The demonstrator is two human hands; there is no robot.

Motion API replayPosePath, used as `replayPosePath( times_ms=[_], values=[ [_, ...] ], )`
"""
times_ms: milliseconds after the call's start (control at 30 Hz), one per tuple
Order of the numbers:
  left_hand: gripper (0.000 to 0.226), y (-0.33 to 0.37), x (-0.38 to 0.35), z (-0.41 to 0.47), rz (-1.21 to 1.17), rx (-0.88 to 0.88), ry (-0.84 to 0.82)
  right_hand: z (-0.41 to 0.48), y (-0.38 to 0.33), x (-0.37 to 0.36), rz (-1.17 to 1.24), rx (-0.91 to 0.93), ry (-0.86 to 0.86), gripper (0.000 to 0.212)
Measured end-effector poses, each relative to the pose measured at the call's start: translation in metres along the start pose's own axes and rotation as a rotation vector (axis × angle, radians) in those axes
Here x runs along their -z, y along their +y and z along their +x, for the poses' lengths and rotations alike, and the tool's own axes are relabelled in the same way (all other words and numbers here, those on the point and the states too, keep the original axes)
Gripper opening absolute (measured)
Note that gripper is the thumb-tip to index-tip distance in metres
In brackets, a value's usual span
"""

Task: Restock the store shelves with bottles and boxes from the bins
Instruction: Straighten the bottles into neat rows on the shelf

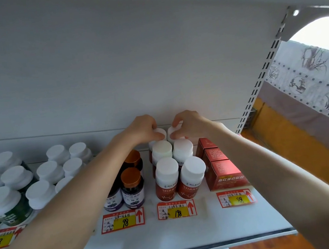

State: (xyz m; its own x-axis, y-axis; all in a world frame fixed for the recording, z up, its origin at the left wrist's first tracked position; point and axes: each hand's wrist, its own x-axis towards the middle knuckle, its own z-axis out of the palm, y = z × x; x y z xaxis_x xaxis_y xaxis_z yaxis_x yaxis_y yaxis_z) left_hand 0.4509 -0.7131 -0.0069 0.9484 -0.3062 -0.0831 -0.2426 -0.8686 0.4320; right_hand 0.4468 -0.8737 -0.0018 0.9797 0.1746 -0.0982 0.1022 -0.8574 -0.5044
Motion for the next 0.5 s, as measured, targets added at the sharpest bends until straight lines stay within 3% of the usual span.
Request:
replayPosePath(
  times_ms=[500],
  values=[
    [0.049, -0.0034, -0.0064, 0.0016, -0.053, 0.024, 0.026, -0.0010, 0.0092, 0.0027, 0.027, 0.030, 0.003, 0.025]
  ],
)
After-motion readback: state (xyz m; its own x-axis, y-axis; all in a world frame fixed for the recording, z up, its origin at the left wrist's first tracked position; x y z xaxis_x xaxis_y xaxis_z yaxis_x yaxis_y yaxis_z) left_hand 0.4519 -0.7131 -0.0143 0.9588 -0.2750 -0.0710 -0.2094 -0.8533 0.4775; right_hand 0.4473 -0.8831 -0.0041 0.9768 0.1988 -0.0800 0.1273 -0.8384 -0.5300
